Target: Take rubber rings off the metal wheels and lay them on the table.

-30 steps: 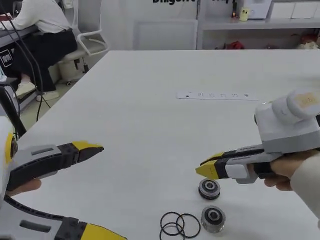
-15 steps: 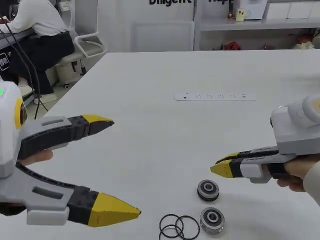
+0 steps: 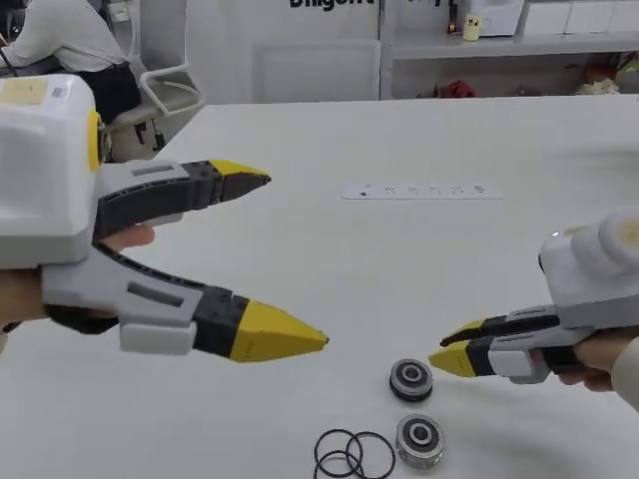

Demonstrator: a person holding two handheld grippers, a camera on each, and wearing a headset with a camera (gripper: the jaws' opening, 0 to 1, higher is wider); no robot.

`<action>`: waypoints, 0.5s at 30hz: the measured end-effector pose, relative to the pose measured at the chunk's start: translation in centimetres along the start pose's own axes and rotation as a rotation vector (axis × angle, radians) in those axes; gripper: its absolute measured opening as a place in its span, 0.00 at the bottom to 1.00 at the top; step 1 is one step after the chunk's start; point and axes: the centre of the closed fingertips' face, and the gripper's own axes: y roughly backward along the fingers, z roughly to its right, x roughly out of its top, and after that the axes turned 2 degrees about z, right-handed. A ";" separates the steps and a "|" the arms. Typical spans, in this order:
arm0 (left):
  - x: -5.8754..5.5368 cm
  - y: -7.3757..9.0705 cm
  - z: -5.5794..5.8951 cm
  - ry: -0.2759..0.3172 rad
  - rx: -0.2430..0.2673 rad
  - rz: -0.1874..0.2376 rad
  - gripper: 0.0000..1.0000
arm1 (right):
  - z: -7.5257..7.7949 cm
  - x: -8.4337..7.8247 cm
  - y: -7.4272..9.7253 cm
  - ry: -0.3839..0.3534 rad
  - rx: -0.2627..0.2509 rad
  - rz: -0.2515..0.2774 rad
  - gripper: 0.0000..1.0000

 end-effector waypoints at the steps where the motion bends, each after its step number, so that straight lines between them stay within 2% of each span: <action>1: 0.3 -0.3 0.0 -0.005 -0.009 0.011 0.97 | 0.1 -0.3 0.0 0.003 -0.002 -0.008 0.18; 8: 1.3 -2.9 -0.2 -0.029 -0.057 0.047 0.95 | 0.3 -1.3 -0.3 0.040 0.007 -0.033 0.23; 15: 1.6 -6.1 -1.0 -0.049 -0.077 0.070 0.89 | 0.2 -2.0 -0.7 0.053 0.020 -0.048 0.25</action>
